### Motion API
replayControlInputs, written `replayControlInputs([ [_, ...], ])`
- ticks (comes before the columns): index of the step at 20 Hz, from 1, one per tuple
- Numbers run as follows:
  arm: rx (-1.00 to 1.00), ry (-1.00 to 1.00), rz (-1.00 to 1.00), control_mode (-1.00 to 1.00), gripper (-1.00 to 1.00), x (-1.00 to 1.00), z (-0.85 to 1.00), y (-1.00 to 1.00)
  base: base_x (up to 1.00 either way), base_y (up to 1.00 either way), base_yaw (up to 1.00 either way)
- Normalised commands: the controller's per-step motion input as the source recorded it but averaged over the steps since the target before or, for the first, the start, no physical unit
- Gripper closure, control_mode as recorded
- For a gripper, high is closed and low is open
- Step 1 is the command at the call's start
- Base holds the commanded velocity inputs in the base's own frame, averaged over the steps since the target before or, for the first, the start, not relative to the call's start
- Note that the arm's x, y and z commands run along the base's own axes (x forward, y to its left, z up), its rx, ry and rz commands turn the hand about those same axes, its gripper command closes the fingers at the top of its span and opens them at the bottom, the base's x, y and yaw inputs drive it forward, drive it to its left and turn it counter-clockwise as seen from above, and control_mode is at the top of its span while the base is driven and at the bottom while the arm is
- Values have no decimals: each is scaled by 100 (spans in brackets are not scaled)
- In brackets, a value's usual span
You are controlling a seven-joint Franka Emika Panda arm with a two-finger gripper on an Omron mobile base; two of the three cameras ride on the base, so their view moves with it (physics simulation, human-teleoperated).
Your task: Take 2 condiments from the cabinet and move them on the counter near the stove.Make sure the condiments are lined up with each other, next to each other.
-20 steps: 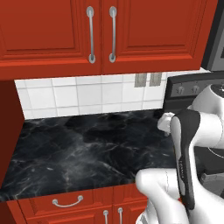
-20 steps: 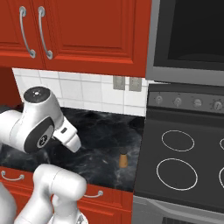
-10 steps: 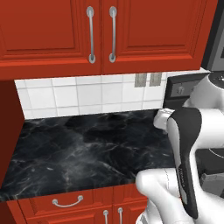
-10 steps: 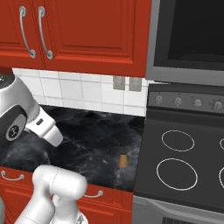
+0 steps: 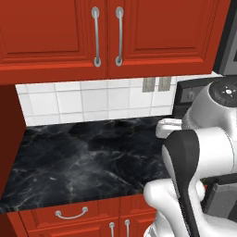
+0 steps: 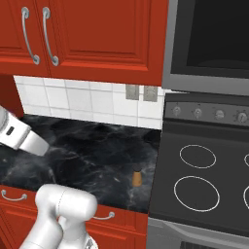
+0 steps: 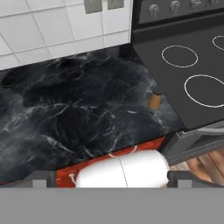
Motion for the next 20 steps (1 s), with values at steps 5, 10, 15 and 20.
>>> replayControlInputs([
  [5, -1, -21, 9, -100, -100, -27, 29, 0, 0, 0, 0],
  [10, 0, -14, 12, -100, -100, -23, 18, 0, 0, 0, 0],
  [15, 0, -3, 13, -100, -100, -15, 18, 0, 0, 0, 0],
  [20, 0, 2, 13, -100, -100, 0, 6, 0, 0, 0, 0],
])
